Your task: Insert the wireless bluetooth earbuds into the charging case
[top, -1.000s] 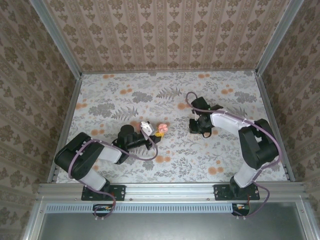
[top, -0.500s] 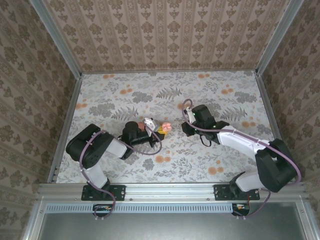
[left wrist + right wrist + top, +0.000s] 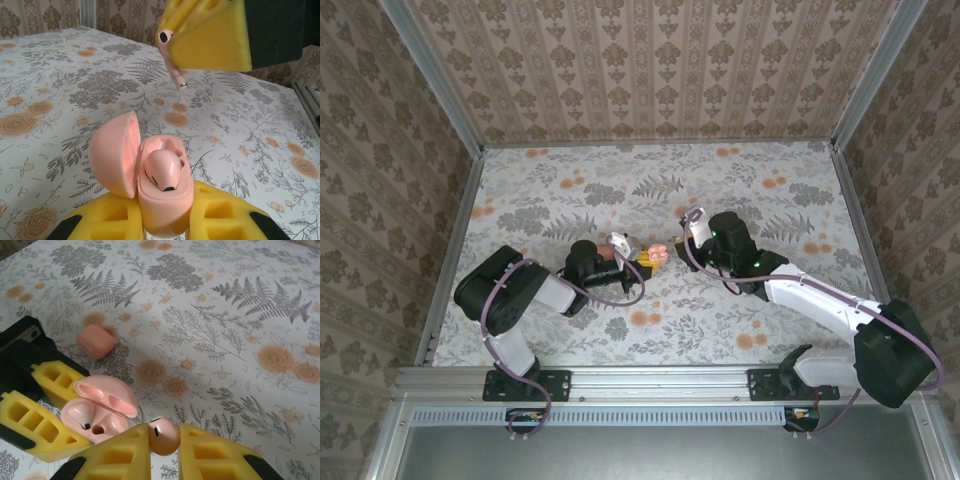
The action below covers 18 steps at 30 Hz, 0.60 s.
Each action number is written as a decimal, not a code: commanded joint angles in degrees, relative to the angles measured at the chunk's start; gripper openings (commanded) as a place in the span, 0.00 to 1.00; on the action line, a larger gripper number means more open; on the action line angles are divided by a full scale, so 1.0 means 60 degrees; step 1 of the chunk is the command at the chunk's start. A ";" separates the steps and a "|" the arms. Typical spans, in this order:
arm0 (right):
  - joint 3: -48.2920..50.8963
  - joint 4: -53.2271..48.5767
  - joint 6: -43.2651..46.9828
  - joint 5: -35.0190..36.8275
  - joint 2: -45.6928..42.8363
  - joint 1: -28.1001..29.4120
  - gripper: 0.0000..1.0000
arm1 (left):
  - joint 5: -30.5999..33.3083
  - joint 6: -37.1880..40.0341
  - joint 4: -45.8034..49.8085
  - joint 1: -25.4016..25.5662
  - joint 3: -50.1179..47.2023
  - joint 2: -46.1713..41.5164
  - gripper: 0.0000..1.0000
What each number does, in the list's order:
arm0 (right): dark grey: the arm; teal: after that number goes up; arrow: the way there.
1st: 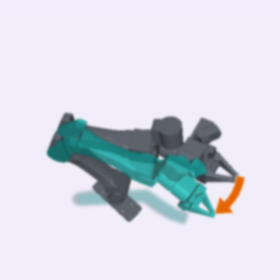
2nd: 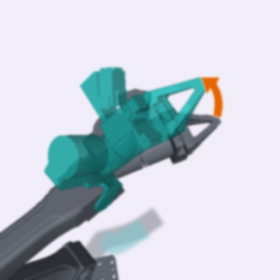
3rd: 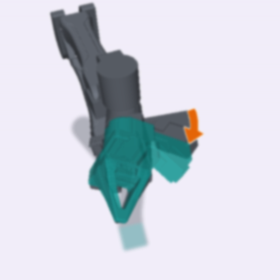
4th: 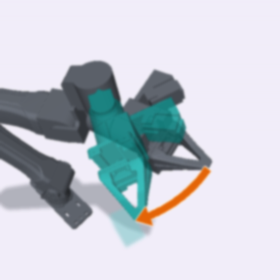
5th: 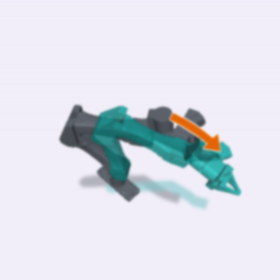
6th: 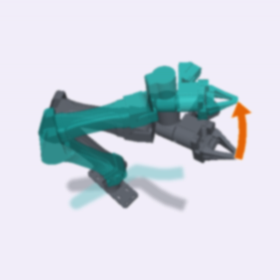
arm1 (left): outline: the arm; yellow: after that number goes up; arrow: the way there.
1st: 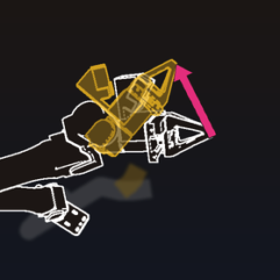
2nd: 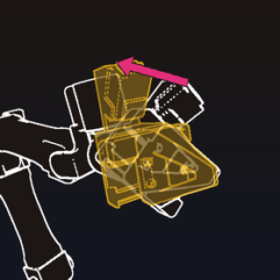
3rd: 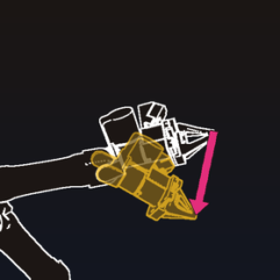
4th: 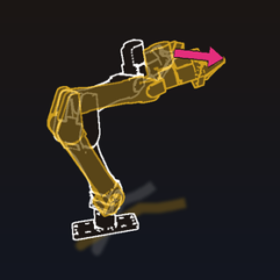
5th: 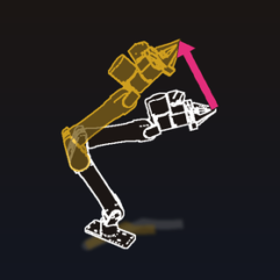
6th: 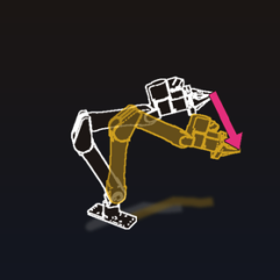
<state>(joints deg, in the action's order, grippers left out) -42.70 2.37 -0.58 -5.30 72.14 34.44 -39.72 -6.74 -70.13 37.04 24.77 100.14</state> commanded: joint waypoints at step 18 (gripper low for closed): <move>-0.1364 -0.1154 0.2637 0.1246 0.0633 0.1079 0.17 | -0.0543 -0.0473 -0.0456 -0.0035 0.0375 -0.0348 0.11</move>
<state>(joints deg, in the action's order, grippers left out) -48.86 -2.68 12.32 -0.38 74.94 40.34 -41.25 -8.27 -70.37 37.04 25.96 99.79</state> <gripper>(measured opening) 0.169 0.178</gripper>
